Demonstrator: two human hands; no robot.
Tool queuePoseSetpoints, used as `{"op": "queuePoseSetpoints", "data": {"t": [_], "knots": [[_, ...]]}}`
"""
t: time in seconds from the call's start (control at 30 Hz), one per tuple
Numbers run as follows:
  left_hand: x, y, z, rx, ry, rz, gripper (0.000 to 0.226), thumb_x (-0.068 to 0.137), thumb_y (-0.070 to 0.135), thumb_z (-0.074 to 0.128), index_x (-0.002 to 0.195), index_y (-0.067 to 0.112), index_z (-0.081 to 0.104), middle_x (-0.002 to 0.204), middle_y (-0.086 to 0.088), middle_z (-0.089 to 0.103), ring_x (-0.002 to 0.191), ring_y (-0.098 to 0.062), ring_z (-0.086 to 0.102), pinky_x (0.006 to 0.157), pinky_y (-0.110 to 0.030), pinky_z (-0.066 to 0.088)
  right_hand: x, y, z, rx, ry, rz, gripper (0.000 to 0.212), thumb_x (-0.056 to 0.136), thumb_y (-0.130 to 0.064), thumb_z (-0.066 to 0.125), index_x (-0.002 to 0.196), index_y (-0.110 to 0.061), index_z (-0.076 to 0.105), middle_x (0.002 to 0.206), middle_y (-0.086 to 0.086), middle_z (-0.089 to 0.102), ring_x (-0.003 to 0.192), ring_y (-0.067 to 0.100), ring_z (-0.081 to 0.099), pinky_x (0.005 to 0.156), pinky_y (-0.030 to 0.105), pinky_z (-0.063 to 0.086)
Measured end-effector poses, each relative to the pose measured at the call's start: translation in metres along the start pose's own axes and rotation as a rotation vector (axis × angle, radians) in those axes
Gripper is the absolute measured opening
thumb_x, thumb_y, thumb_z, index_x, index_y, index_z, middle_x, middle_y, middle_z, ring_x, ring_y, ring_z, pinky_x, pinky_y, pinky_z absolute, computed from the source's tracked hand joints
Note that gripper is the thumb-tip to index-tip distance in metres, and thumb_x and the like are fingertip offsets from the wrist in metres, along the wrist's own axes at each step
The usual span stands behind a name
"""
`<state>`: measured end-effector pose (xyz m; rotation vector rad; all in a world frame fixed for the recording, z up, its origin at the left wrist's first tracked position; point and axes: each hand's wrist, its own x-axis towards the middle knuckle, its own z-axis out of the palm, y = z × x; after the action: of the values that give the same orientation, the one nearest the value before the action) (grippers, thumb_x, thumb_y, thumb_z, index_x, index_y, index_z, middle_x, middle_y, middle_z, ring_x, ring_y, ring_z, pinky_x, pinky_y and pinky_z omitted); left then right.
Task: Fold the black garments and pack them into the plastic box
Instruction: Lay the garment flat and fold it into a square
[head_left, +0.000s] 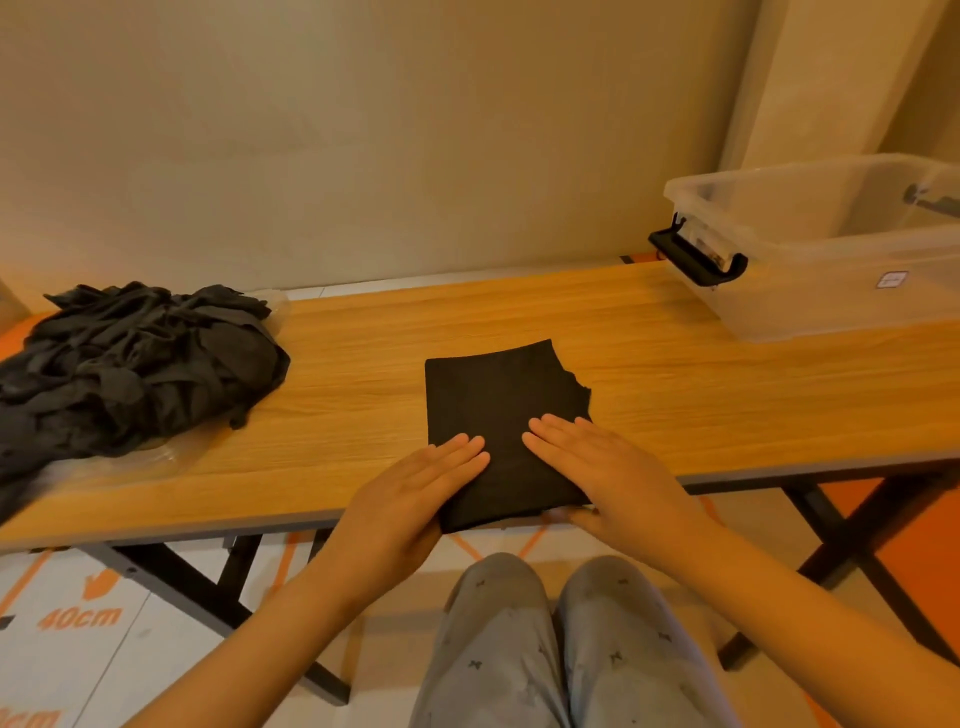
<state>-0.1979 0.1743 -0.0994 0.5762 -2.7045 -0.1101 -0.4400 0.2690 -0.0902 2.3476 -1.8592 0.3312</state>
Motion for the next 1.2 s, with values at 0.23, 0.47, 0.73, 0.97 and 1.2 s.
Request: {"op": "queuePoseSetpoints", "data": {"t": [0.23,0.47,0.73,0.97,1.2], "knots": [[-0.014,0.01,0.002,-0.06,0.105,-0.03,0.05,0.092,0.025,0.056,0.141,0.024,0.047,0.149,0.012,0.041,0.14,-0.001,0.029,0.115,-0.022,0.025,-0.023,0.007,0.009,0.014,0.258,-0.146,0.076,0.06,-0.01,0.089,0.129,-0.01,0.059,0.135,0.007,0.057,0.125,0.021,0.054,0.104,0.041,0.037],[-0.013,0.022,-0.022,-0.502,0.048,-0.257,0.041,0.09,0.036,0.043,0.129,0.036,0.056,0.133,0.021,0.056,0.129,0.003,0.044,0.107,-0.018,0.035,-0.026,0.012,-0.014,0.34,0.228,-0.013,0.033,0.089,-0.036,0.055,0.119,-0.026,0.062,0.11,-0.008,0.069,0.1,0.008,0.065,0.079,0.032,0.057],[0.052,0.006,-0.064,-0.859,0.222,-0.549,0.021,0.097,0.015,0.052,0.105,0.025,0.068,0.096,0.004,0.074,0.087,-0.008,0.067,0.073,-0.02,0.053,0.042,0.016,-0.061,1.039,0.165,0.405,0.012,0.094,-0.021,0.058,0.103,-0.023,0.065,0.099,-0.003,0.069,0.095,0.01,0.065,0.08,0.028,0.056],[0.104,-0.045,-0.037,-0.633,0.062,-0.86,0.014,0.094,0.022,0.059,0.103,0.013,0.064,0.08,-0.006,0.067,0.058,-0.013,0.058,0.051,-0.023,0.045,0.105,0.046,-0.032,0.613,-0.016,0.751,0.022,0.089,-0.029,0.063,0.104,-0.013,0.062,0.094,0.004,0.061,0.086,0.019,0.057,0.07,0.033,0.048],[0.103,-0.045,-0.018,-0.311,0.139,-0.789,0.008,0.092,0.024,0.058,0.099,0.022,0.062,0.072,0.003,0.06,0.066,-0.012,0.057,0.052,-0.028,0.037,0.092,0.039,-0.011,0.427,0.145,0.723,0.025,0.094,-0.034,0.057,0.115,-0.022,0.048,0.086,-0.004,0.057,0.075,0.012,0.056,0.053,0.023,0.037]]}}
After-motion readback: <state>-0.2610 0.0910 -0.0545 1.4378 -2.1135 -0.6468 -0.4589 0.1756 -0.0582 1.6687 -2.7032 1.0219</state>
